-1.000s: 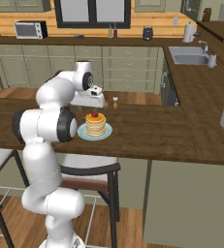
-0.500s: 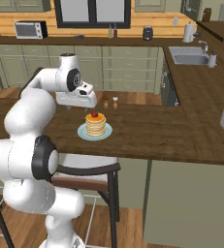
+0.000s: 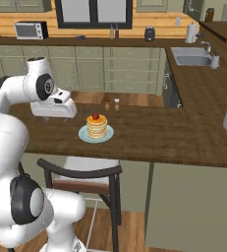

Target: Take the strawberry from the fridge and place it on top of the pancake, located on the dining counter.

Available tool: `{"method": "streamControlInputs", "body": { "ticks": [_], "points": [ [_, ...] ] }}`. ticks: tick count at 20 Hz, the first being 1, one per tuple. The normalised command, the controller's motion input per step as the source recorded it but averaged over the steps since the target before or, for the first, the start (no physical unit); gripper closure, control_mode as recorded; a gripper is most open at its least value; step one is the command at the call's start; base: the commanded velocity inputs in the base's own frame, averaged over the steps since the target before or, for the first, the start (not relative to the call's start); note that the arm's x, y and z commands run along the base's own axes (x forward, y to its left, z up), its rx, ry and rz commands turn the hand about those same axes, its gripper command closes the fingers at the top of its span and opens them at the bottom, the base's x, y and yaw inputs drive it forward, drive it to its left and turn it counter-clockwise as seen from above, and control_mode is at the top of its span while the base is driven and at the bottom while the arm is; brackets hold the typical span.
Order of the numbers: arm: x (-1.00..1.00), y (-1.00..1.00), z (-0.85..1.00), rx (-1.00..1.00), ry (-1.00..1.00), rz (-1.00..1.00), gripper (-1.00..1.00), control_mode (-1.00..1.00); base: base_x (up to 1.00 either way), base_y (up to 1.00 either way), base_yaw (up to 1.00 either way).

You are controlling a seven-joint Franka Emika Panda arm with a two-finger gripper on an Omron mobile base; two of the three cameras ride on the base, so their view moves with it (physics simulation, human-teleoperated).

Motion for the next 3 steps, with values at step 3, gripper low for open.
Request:
{"method": "streamControlInputs", "body": {
  "ticks": [3],
  "points": [
    [-0.67,0.98,0.0,-0.2,0.03,0.02,-1.0,-1.0,0.0,0.0,0.0]
  ]
}}
